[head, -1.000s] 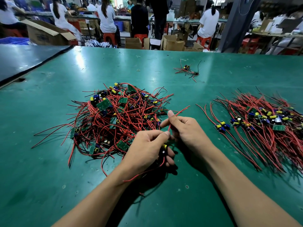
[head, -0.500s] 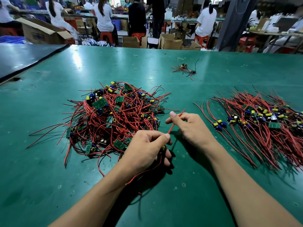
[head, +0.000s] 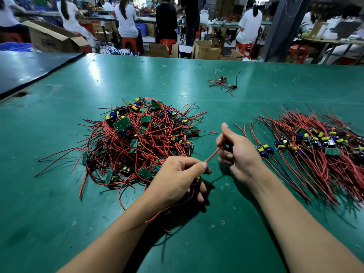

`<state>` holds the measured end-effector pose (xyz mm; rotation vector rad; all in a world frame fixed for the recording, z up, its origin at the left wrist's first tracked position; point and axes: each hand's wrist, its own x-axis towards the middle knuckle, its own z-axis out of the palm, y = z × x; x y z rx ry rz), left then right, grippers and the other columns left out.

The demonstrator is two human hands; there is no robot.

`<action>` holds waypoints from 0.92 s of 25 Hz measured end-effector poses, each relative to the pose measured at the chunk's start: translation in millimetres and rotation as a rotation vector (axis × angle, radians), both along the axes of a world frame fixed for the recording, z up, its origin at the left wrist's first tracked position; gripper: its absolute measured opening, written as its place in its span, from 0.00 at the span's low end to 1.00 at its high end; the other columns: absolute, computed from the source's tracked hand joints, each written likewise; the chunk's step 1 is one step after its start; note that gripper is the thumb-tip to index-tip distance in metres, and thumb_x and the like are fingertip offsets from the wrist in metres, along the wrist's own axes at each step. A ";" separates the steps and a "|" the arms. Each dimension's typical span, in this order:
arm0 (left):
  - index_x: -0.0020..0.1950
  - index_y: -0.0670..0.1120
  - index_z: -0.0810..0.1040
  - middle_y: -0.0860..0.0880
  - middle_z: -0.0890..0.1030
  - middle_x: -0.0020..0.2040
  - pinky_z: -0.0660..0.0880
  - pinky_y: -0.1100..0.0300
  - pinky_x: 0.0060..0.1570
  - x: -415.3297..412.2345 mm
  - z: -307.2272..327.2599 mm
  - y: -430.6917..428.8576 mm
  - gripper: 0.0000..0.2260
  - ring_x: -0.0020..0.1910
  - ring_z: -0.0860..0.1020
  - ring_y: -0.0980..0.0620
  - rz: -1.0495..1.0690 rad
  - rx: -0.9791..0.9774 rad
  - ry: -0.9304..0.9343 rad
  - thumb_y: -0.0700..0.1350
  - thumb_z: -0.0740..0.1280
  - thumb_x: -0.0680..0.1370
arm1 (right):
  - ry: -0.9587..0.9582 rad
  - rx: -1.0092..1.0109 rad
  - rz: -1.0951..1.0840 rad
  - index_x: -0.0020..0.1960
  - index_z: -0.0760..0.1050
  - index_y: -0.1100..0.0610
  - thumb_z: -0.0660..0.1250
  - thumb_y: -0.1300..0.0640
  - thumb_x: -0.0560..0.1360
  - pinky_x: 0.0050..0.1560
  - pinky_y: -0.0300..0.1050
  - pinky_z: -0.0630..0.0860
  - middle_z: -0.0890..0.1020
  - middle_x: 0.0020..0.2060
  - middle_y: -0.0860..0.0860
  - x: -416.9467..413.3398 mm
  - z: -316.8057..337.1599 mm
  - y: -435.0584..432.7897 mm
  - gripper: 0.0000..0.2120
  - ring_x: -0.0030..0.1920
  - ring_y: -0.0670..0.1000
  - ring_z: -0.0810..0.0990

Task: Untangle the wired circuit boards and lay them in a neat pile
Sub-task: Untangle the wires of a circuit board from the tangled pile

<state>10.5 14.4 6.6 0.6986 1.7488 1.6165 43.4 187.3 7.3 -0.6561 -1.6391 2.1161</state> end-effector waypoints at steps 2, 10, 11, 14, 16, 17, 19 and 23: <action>0.47 0.39 0.80 0.42 0.79 0.28 0.71 0.64 0.24 -0.4 -0.6 0.9 0.10 0.22 0.77 0.48 -0.006 -0.005 -0.012 0.44 0.64 0.81 | -0.018 0.208 0.002 0.29 0.77 0.54 0.61 0.45 0.83 0.26 0.41 0.54 0.62 0.23 0.48 2.9 -1.2 4.8 0.26 0.21 0.46 0.57; 0.48 0.38 0.80 0.42 0.80 0.28 0.72 0.63 0.25 -1.0 -0.6 0.3 0.11 0.22 0.78 0.48 0.004 -0.001 -0.009 0.44 0.63 0.81 | 0.000 0.627 -0.124 0.46 0.86 0.56 0.68 0.43 0.78 0.29 0.35 0.67 0.78 0.25 0.43 3.6 -11.8 9.4 0.17 0.26 0.42 0.72; 0.48 0.37 0.79 0.42 0.80 0.28 0.72 0.65 0.24 -0.4 -0.5 0.4 0.11 0.22 0.78 0.48 0.017 0.008 -0.012 0.43 0.63 0.82 | 0.015 0.422 -0.059 0.48 0.85 0.57 0.69 0.40 0.76 0.24 0.35 0.63 0.71 0.22 0.43 3.2 -11.4 7.1 0.19 0.22 0.42 0.66; 0.50 0.35 0.78 0.43 0.79 0.28 0.73 0.64 0.23 1.2 0.5 1.7 0.12 0.22 0.78 0.49 0.058 0.061 -0.051 0.43 0.62 0.82 | -0.060 0.059 0.244 0.53 0.84 0.58 0.73 0.37 0.69 0.23 0.35 0.59 0.68 0.26 0.48 5.0 -13.7 -1.1 0.25 0.22 0.45 0.62; 0.50 0.35 0.77 0.42 0.79 0.29 0.75 0.62 0.24 1.3 0.5 2.5 0.12 0.22 0.78 0.48 0.082 0.096 -0.091 0.43 0.60 0.83 | -0.068 0.031 0.462 0.54 0.84 0.58 0.75 0.40 0.72 0.25 0.38 0.67 0.75 0.31 0.54 7.5 -16.1 -10.0 0.22 0.25 0.47 0.70; 0.49 0.35 0.77 0.42 0.79 0.29 0.75 0.62 0.24 0.8 0.4 2.7 0.12 0.22 0.77 0.48 0.094 0.104 -0.106 0.43 0.60 0.83 | -0.055 0.020 0.513 0.54 0.83 0.59 0.74 0.42 0.74 0.27 0.40 0.69 0.77 0.34 0.58 7.6 -17.2 -13.5 0.21 0.26 0.49 0.73; 0.47 0.36 0.77 0.42 0.78 0.28 0.75 0.62 0.24 -0.3 0.2 2.5 0.12 0.22 0.77 0.48 0.097 0.103 -0.114 0.43 0.60 0.83 | -0.052 0.070 0.476 0.53 0.84 0.59 0.72 0.44 0.76 0.28 0.40 0.69 0.77 0.32 0.57 5.3 -18.4 -14.2 0.18 0.27 0.51 0.73; 0.45 0.37 0.78 0.43 0.78 0.27 0.70 0.66 0.22 -0.3 1.4 1.2 0.12 0.20 0.76 0.49 0.049 0.067 -0.076 0.43 0.62 0.82 | -0.058 0.307 0.164 0.47 0.86 0.55 0.70 0.43 0.77 0.27 0.40 0.56 0.67 0.28 0.52 -0.2 -18.0 -3.3 0.16 0.25 0.49 0.62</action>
